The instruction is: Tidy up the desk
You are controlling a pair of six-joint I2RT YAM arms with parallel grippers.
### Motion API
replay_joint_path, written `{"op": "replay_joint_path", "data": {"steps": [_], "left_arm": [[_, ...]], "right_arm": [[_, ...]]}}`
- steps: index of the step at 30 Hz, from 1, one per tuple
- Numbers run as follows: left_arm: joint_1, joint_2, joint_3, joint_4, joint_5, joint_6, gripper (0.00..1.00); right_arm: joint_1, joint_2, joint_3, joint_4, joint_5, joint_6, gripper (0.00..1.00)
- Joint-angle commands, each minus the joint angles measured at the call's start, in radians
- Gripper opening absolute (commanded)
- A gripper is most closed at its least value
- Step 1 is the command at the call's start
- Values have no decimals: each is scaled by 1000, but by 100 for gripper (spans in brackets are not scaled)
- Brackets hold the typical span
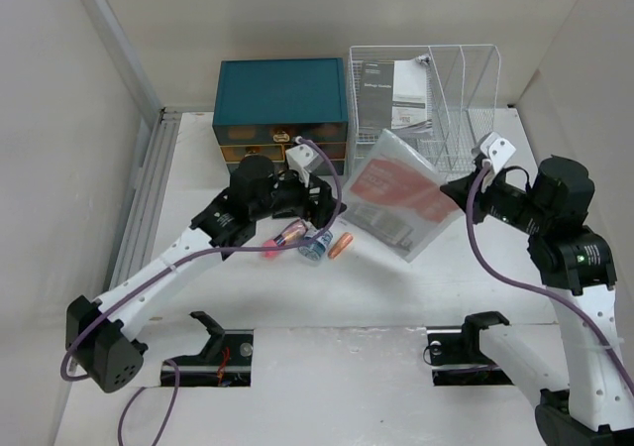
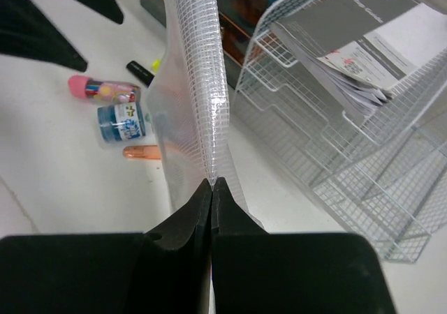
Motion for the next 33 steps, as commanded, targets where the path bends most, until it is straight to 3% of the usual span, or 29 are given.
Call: {"op": "replay_joint_path", "data": {"steps": [1,13,15,19,22,25,26,27,28,29,31,33], "left_arm": [[44,-12,-36,23,63,33,83],[71,10,-58,75,237,77,86],[71,-1,-58,84,251,86,67],[80,-33,-81,113,310,86,16],[80,-55,-90,139,390,65,2],[90,-64,-99,163,455,31,0],[99,-64,-99,163,467,22,0],[99,-78,-99,178,476,11,0],[99,-78,-99,199,476,-15,0],[111,-107,-99,199,476,-24,0],[123,-134,-99,230,476,-47,0],[146,-173,-99,251,476,-69,0]], "right_arm": [[-5,-13,67,34,-127,-52,0],[-5,73,119,-40,-414,-147,0],[-5,87,119,-49,-458,-161,0],[-14,98,128,-49,-495,-161,0],[-14,107,128,-49,-495,-161,0],[-14,116,128,-20,-471,-138,1],[-24,116,128,18,-459,-95,11],[-24,116,117,35,-458,-80,29],[-24,101,117,57,-430,-61,70],[-24,90,88,114,-408,-35,84],[-24,50,61,181,-315,38,100],[-24,15,3,297,-244,109,100]]}}
